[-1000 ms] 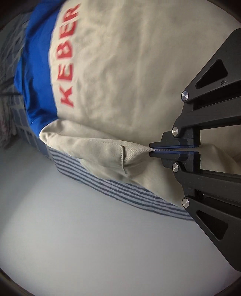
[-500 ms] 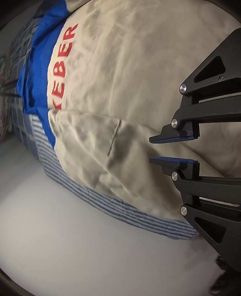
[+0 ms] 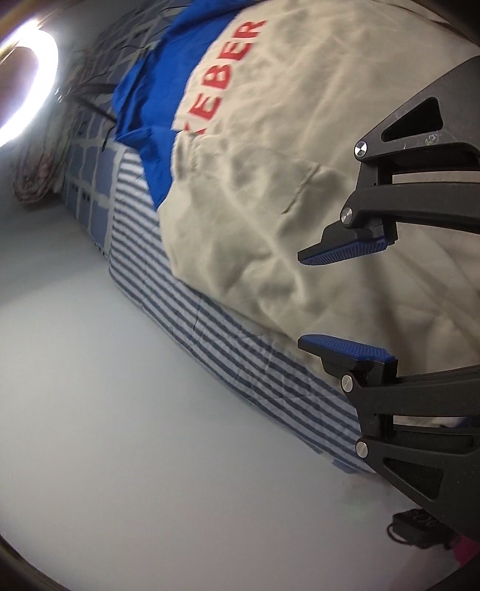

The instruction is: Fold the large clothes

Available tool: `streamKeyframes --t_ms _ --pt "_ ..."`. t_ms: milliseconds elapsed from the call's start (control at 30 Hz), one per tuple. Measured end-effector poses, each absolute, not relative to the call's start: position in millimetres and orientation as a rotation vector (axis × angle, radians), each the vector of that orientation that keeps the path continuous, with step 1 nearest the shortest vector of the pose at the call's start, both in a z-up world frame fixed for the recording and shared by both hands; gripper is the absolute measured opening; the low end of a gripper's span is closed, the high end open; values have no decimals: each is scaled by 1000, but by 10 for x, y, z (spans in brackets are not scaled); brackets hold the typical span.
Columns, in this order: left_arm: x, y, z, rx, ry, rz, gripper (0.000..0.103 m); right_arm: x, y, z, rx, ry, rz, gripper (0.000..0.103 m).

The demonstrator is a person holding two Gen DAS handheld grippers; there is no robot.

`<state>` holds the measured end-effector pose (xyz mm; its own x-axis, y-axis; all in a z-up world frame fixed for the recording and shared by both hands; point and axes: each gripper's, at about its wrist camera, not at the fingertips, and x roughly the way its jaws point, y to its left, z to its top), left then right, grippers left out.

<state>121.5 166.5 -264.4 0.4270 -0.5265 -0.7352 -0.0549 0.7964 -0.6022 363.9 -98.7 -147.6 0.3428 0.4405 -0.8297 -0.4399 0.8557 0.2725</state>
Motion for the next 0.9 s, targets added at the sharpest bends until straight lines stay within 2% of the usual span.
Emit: streamKeyframes --t_ms 33,67,167,467,500,533,567,667,833,900 --pt "1231 1714 -2693 -652 1103 -326 31 3708 -898 -1481 -15 1079 571 38" --pt "1235 1735 -2720 -676 1104 -330 19 3805 -776 -1496 -38 1074 558 38" --pt "1211 1744 -2680 -666 1087 -331 8 4051 -527 -1594 -64 1082 525 38" --pt "1115 1631 -2348 -521 998 -336 4 4554 164 -2358 -299 1178 314 37" --pt "1129 1625 -2331 -513 994 -336 4 4572 167 -2403 -310 1179 301 35" --pt "1124 1630 -2321 -512 992 -335 4 4591 169 -2467 -318 1182 285 18" --pt "1126 1644 -2322 -519 994 -334 4 4612 151 -2496 -311 1186 282 6" --pt "1107 1719 -2338 -536 1000 -332 4 4646 97 -2453 -257 1177 300 2" --pt "983 2124 -2306 -595 963 -231 3 4708 93 -2224 -97 1112 350 1" --pt "1017 2199 -2419 -602 1007 -196 4 4707 192 -2275 -122 1100 371 1"
